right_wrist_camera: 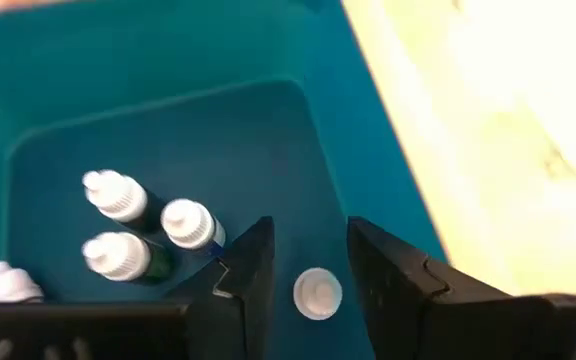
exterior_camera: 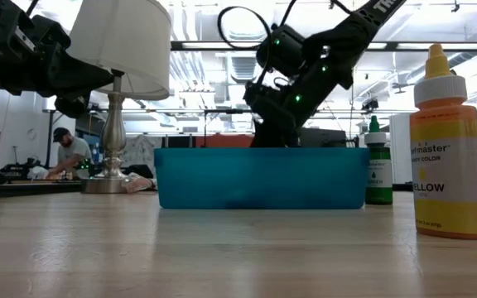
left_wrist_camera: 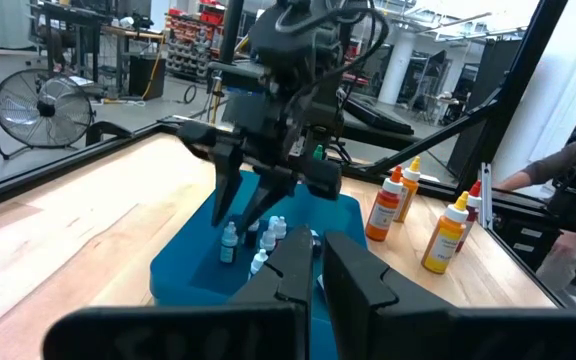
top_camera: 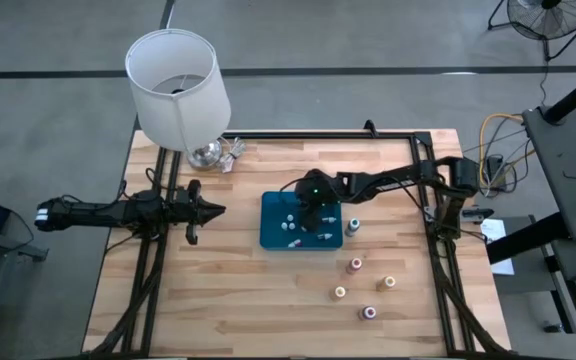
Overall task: Pick & Place food coloring
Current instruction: Put the large green food coloring bottle into the blue bin
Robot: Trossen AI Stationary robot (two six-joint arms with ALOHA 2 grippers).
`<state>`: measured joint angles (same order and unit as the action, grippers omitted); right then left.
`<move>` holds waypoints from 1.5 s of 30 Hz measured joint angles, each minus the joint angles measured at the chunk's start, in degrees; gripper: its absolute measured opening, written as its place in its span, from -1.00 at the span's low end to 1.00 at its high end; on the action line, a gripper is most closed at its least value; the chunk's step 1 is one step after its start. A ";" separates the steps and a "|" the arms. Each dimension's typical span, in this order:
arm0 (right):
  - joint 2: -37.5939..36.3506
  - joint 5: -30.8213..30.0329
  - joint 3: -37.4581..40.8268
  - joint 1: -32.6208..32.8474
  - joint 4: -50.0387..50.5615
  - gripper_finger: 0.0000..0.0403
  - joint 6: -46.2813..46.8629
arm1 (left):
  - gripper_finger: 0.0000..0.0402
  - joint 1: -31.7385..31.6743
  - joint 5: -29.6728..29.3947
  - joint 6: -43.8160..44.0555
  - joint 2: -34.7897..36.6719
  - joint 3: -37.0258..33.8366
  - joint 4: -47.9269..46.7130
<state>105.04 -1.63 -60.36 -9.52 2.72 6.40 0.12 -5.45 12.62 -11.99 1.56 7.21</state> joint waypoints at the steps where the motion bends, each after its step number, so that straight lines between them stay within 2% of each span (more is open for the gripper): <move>1: -0.59 -0.01 0.00 0.00 0.01 -0.40 -0.19 | -0.99 0.01 0.00 -0.01 -0.01 0.00 0.00; 12: -10.02 -0.07 0.00 3.59 0.42 -0.42 1.72 | -0.99 0.01 0.00 0.00 -0.02 0.00 -0.01; 18: -15.61 1.63 0.21 9.72 0.38 -0.47 3.60 | -0.99 0.00 0.01 0.00 -0.02 0.00 -0.01; 28: -21.06 1.79 -0.01 20.25 1.25 -0.66 5.76 | -0.99 0.00 0.00 -0.01 -0.01 0.00 -0.01; 34: -21.45 1.46 -1.72 25.01 9.50 -0.70 11.12 | -0.99 0.00 0.01 -0.02 -0.02 0.00 -0.01; 39: -23.40 1.44 -4.11 28.17 16.63 -0.61 12.34 | -0.99 0.00 0.01 -0.02 -0.02 0.00 -0.03; 45: -27.78 -3.81 -8.73 27.78 37.10 -0.44 13.09 | -0.99 0.00 0.00 0.00 0.00 0.02 -0.08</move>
<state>77.26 -5.44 -69.09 18.27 39.82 19.48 0.12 -5.45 12.62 -11.99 1.58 7.13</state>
